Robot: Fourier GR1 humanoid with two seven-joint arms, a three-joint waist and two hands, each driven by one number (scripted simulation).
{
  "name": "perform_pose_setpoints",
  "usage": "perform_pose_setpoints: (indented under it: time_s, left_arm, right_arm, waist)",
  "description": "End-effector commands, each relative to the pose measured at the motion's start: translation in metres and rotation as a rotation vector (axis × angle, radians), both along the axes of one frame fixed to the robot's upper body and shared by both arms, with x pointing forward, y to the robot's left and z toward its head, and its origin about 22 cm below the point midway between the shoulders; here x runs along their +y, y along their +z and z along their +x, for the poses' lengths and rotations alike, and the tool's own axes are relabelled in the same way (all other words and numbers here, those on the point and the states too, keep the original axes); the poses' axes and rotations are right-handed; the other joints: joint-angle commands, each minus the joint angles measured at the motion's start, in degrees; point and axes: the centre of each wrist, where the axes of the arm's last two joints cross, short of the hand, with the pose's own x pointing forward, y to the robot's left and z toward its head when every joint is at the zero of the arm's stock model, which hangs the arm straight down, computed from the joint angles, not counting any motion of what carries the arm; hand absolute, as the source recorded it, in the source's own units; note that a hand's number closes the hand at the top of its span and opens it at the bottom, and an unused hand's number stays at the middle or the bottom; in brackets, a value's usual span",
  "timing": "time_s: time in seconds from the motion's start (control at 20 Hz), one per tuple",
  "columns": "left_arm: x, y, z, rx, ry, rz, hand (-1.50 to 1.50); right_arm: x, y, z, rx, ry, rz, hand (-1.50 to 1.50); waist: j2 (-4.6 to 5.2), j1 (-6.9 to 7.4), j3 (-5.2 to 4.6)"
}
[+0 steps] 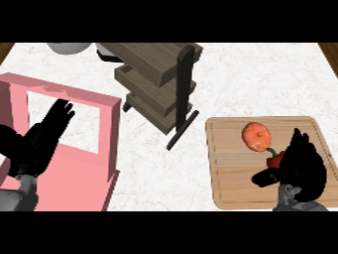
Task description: Pick the bell pepper from the cutting board and place it in the tiered basket
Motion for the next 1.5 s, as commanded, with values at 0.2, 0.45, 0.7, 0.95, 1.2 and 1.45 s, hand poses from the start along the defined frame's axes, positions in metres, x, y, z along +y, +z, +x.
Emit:
perform_pose_setpoints:
  time_s: [0.2,0.45,0.7,0.95,1.2,1.45]
  left_arm:
    - [0.013,-0.009,-0.015,-0.007,0.003,-0.01,0.0]
    - [0.012,0.011,-0.004,0.005,0.002,-0.021,0.0]
    - [0.011,0.004,-0.013,0.003,0.009,0.011,0.0]
    - [0.019,0.006,-0.007,-0.002,0.004,-0.006,0.0]
    - [0.013,-0.003,-0.003,-0.007,0.024,0.01,0.0]
    - [0.01,0.011,-0.013,-0.006,-0.005,-0.009,0.0]
  right_arm:
    - [-0.005,-0.028,0.003,0.029,-0.115,-0.089,-1.5]
    - [-0.023,-0.039,-0.023,0.041,-0.102,-0.127,-1.5]
    - [-0.02,-0.035,-0.004,0.197,-0.112,-0.05,1.5]
    - [-0.031,-0.047,-0.006,0.21,-0.037,-0.027,1.5]
    - [-0.022,-0.057,-0.006,0.229,0.036,-0.093,1.5]
    - [-0.021,-0.058,-0.006,0.118,0.028,-0.225,1.5]
  waist:
    - [-0.04,0.06,0.03]
    - [-0.09,-0.23,0.05]
    - [-0.07,0.05,0.04]
    - [-0.05,-0.05,0.04]
    - [-0.03,-0.07,0.03]
    - [-0.09,0.2,0.05]
